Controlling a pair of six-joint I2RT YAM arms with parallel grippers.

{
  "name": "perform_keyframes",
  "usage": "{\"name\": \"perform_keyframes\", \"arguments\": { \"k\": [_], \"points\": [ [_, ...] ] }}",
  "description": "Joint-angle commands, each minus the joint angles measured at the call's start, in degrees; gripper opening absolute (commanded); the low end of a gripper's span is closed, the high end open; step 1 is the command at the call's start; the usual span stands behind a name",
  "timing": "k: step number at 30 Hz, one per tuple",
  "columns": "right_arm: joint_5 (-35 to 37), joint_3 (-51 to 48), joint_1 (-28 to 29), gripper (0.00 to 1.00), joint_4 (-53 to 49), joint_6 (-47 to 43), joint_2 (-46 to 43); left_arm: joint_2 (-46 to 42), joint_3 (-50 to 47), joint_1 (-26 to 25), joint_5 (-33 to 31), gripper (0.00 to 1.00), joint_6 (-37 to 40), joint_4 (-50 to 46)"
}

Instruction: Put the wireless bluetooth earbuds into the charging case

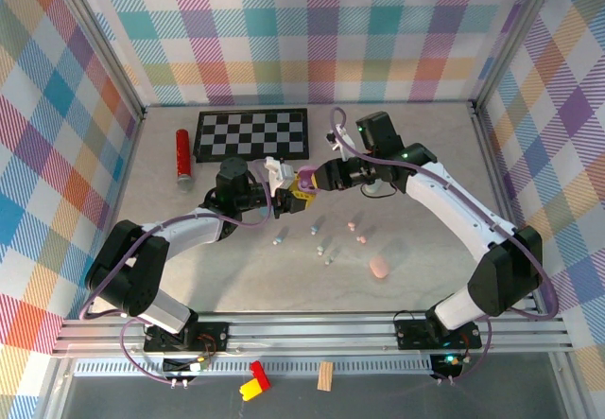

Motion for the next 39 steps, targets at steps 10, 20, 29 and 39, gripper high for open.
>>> {"name": "perform_keyframes", "arguments": {
  "k": [10, 20, 29, 39],
  "points": [
    [-2.69, 3.6, -0.82, 0.59, 0.7, -0.81, -3.55, -1.72, 0.25, -0.38, 2.12, 0.33, -0.33, 4.58],
    [-9.78, 8.49, -0.82, 0.61, 0.0, -1.03, 2.09, -2.32, -0.54, -0.32, 1.48, 0.33, -1.67, 6.96],
    [-8.84, 1.53, -1.0, 0.55, 4.41, 1.86, -3.77, -2.52, -0.28, -0.39, 0.4, 0.33, -2.17, 7.16],
    [-12.32, -8.13, -6.55, 0.73, 19.29, 21.52, -8.57, -1.9, -1.67, -0.37, -2.82, 0.33, -9.32, 19.3]
  ]
}}
